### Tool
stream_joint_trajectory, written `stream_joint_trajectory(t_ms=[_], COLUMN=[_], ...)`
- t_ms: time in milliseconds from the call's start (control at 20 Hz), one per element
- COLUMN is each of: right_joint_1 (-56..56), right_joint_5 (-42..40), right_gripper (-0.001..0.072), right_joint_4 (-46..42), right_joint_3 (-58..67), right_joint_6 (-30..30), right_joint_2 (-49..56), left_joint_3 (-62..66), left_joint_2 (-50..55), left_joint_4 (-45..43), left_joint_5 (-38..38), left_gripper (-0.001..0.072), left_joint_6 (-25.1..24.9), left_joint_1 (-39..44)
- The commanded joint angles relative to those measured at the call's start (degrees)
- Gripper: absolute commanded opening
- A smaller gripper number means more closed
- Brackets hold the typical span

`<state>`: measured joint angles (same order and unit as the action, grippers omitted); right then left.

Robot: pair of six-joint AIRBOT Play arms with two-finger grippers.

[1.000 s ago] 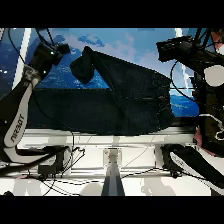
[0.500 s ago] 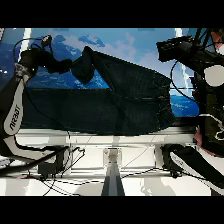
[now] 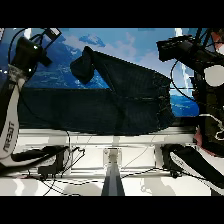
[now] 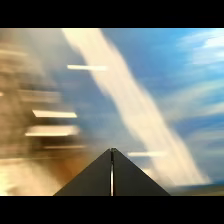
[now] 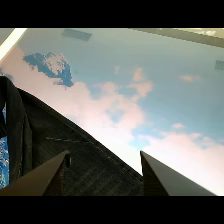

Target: Fold the clothes and pants, and hang the long-sleeved shirts on hangers.

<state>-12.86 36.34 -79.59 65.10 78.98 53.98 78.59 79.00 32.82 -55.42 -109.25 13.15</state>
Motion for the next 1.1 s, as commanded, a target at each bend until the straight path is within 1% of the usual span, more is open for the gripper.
stream_joint_trajectory(t_ms=[0,50,100,150,250,300,350,400,450,500,550,600,650,700,750,800,850,900,950,1000,1050], right_joint_1=[0.02,0.02,0.02,0.02,0.02,0.02,0.02,0.02,0.02,0.02,0.02,0.02,0.02,0.02,0.02,0.02,0.02,0.02,0.02,0.02,0.02], right_joint_5=[-0.13,-0.13,-0.15,-0.15,-0.15,-0.13,-0.13,-0.13,-0.13,-0.15,-0.13,-0.13,-0.13,-0.13,-0.13,-0.13,-0.15,-0.15,-0.15,-0.15,-0.15], right_gripper=[0.0505,0.0504,0.0504,0.0504,0.0505,0.0504,0.0504,0.0504,0.0504,0.0504,0.0504,0.0504,0.0504,0.0504,0.0504,0.0505,0.0504,0.0504,0.0504,0.0504,0.0504], right_joint_4=[0.04,0.04,0.04,0.04,0.04,0.04,0.07,0.04,0.04,0.04,0.04,0.04,0.04,0.04,0.04,0.07,0.04,0.04,0.04,0.04,0.04], right_joint_3=[0.00,0.00,0.00,0.00,0.00,0.00,0.00,0.00,0.00,0.00,0.00,0.00,0.00,0.00,0.00,0.00,0.00,0.00,0.00,0.00,0.00], right_joint_6=[0.00,0.00,0.00,0.00,0.00,0.00,0.00,0.00,0.00,0.00,0.00,0.00,0.00,0.00,0.00,0.00,0.00,0.00,0.00,0.00,0.00], right_joint_2=[0.00,0.00,0.00,0.00,0.00,0.00,0.00,0.00,0.00,0.00,0.00,0.00,0.00,0.00,0.00,0.00,0.00,0.00,0.00,0.00,0.00], left_joint_3=[0.15,0.15,0.15,0.15,0.13,0.15,0.15,0.13,0.13,0.13,0.09,-0.15,-0.42,-0.70,-1.27,-2.05,-2.58,-3.30,-3.98,-4.66,-5.27], left_joint_2=[-4.33,-4.92,-5.31,-5.35,-5.03,-4.98,-5.01,-4.90,-4.66,-4.37,-4.31,-4.33,-4.33,-4.33,-4.33,-4.33,-4.31,-4.31,-4.31,-4.28,-4.24], left_joint_4=[-37.68,-40.15,-40.48,-39.85,-35.89,-33.22,-30.82,-29.73,-29.83,-30.71,-32.39,-35.52,-38.29,-40.00,-42.71,-45.20,-45.46,-46.07,-46.93,-47.67,-47.82], left_joint_5=[2.51,4.44,6.34,7.76,10.16,10.47,10.71,10.62,10.45,10.47,10.45,10.45,10.54,10.93,11.89,13.40,16.20,19.87,24.06,28.48,32.33], left_gripper=[0.0021,0.0021,0.0021,0.0021,0.0021,0.0021,0.0021,0.0021,0.0021,0.0021,0.0021,0.0020,0.0020,0.0020,0.0020,0.0020,0.0020,0.0020,0.0020,0.0020,0.0020], left_joint_6=[3.93,5.55,6.86,9.60,18.62,20.46,20.59,21.97,27.43,37.22,48.85,63.49,76.17,87.62,98.60,107.54,115.03,120.89,124.87,127.27,127.25], left_joint_1=[6.91,8.68,10.29,11.43,12.74,12.85,12.35,11.56,10.97,10.27,9.44,8.68,8.15,7.80,7.56,7.48,7.45,7.30,7.06,6.80,6.60])
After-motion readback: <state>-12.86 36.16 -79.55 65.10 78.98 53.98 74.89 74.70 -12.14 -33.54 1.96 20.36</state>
